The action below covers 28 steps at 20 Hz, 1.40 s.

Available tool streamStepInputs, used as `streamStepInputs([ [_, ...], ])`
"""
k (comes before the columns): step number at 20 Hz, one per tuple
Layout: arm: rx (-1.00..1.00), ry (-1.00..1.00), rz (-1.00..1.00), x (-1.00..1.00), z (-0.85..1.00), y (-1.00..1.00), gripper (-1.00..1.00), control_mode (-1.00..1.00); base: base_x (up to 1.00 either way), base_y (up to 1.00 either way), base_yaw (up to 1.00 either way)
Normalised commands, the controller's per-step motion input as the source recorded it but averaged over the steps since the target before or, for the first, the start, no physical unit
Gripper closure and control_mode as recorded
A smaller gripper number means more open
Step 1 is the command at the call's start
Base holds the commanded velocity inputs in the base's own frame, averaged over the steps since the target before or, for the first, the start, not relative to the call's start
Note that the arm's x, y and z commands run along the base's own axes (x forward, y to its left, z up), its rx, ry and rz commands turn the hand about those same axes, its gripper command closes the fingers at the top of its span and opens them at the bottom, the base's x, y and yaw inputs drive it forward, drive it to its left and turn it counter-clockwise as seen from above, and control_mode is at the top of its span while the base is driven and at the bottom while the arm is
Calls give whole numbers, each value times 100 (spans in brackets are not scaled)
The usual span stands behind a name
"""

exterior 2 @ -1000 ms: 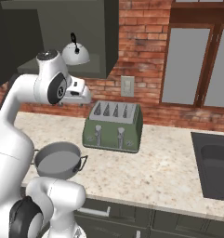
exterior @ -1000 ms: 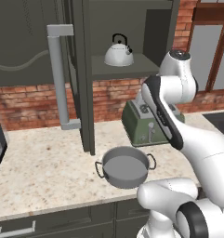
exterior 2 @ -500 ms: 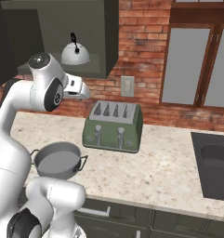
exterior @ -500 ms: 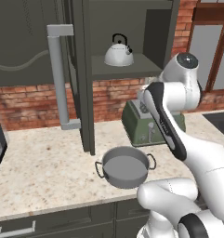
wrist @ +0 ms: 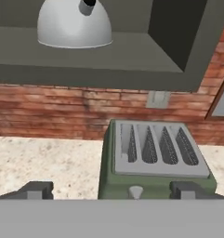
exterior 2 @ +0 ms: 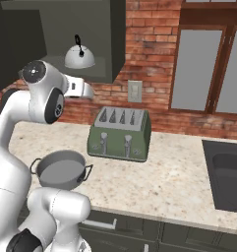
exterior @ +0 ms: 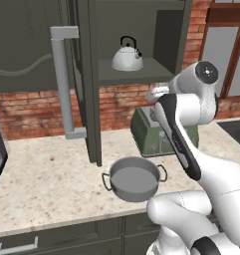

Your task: Pick the kettle from the cabinet and place it on a stove burner. Then pick the pot from the counter and place it on another stove burner. Finally, turn both burners on.

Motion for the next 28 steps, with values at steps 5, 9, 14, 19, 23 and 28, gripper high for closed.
streamStepInputs([
  [5, 0, -17, 0, 7, 33, 4, -100, -100, 0, 0, 0],
  [9, 0, -17, 0, 11, 34, 3, -100, -100, 0, 0, 0],
  [14, 2, -15, 0, 23, 32, 2, -100, -100, 0, 0, 0],
  [19, 3, -16, 0, 16, 35, 2, -100, -100, 0, 0, 0],
  [23, 1, -18, 0, 8, 34, 10, -100, -100, 0, 0, 0],
  [28, 0, -13, 0, 2, 20, 8, -100, -100, 0, 0, 0],
])
